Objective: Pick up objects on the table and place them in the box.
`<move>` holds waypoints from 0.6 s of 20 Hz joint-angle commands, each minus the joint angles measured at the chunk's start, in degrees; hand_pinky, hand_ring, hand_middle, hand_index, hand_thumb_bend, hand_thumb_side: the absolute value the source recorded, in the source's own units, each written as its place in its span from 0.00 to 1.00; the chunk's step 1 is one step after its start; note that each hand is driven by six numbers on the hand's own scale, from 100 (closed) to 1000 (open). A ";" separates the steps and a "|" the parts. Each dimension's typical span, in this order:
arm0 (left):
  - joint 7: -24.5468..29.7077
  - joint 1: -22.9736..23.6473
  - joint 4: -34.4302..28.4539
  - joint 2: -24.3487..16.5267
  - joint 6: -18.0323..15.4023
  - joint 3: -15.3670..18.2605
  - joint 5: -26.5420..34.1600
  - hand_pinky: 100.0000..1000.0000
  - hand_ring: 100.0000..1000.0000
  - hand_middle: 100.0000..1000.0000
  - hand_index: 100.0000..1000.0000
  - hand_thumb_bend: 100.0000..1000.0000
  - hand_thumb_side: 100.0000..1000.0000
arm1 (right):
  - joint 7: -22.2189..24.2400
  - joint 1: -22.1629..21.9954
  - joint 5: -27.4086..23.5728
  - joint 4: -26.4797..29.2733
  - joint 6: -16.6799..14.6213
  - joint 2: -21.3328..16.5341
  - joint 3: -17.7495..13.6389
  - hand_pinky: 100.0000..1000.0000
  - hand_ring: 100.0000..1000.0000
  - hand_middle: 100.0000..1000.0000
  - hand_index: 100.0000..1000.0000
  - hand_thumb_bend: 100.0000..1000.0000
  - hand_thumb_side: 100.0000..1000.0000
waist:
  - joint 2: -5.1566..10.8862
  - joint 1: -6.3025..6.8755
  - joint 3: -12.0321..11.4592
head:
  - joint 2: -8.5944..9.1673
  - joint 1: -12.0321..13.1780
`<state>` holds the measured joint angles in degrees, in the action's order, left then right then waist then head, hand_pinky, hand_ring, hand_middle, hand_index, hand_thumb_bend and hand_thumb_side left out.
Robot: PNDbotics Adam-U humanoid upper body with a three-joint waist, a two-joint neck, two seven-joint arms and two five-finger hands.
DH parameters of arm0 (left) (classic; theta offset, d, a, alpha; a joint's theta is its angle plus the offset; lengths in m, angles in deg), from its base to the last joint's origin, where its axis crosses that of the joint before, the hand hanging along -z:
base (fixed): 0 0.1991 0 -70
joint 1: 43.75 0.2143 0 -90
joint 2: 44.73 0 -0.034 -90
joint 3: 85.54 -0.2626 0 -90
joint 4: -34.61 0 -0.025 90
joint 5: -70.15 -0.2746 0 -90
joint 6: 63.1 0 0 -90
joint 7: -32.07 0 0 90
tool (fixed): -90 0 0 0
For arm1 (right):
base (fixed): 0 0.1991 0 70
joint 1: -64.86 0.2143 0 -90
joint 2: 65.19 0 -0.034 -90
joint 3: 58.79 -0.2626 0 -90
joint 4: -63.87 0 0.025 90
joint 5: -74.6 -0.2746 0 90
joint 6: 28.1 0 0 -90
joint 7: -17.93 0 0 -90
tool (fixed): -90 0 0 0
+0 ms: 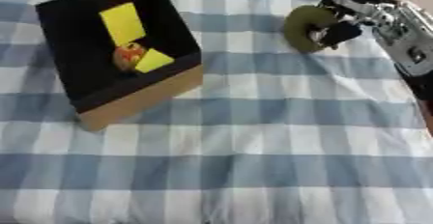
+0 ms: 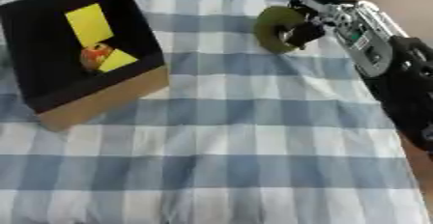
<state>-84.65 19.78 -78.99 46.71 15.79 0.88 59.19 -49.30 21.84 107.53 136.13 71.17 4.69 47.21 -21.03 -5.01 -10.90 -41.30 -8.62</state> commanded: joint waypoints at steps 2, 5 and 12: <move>0.17 -0.68 -0.99 -0.82 0.02 0.37 -0.03 0.73 0.84 0.73 0.79 0.38 0.65 | -1.02 0.49 -0.25 4.99 -0.51 -3.06 -0.38 0.70 0.59 0.32 0.56 0.00 0.16 | 0.84 0.78 0.25 | -0.29 0.16; 0.20 -0.66 -0.99 -0.88 0.01 0.37 -0.03 0.73 0.84 0.73 0.79 0.38 0.65 | -1.43 0.34 0.45 7.48 -0.93 -3.64 -0.59 0.70 0.58 0.32 0.57 0.00 0.16 | 1.02 0.72 0.36 | -0.19 0.23; 0.23 -0.60 -0.99 -1.06 -0.02 0.36 -0.07 0.73 0.84 0.73 0.79 0.38 0.65 | -0.71 0.14 1.31 12.52 -1.44 -5.03 -0.48 0.71 0.57 0.35 0.60 0.18 0.21 | 1.53 0.42 0.57 | 0.10 0.43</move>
<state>-84.56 19.78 -78.99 46.71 15.86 0.88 59.19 -50.05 21.20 108.46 146.73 69.83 2.08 47.49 -21.01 -5.01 -10.46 -41.29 -8.36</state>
